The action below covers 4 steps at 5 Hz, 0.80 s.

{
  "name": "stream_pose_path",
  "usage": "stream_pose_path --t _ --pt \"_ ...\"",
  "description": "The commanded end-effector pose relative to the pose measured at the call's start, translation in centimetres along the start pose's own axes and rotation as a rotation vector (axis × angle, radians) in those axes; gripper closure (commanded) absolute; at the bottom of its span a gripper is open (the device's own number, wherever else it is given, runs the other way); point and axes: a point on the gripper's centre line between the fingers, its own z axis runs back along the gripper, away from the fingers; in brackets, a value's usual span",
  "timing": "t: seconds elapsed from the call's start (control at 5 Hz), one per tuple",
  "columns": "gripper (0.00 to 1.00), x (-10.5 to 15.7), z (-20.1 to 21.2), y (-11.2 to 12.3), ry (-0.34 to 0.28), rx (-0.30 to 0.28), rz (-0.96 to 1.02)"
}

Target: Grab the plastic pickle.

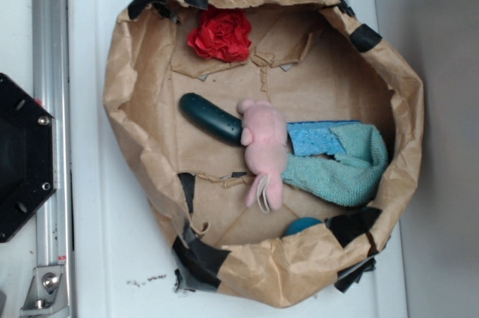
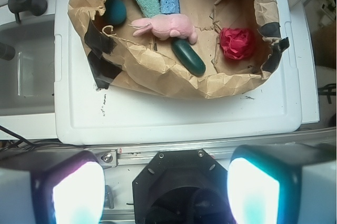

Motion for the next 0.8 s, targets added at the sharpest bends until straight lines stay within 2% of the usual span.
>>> stream_pose_path --t 0.0,0.2,0.4,0.6 --pt "0.0 0.0 0.0 0.0 0.0 0.0 0.0" --pt "0.0 4.0 -1.9 1.2 -0.076 -0.048 -0.18" --pt "0.0 6.8 -3.5 2.3 -0.108 -0.017 -0.249" --pt "0.0 8.8 -7.0 3.9 -0.083 -0.03 -0.263"
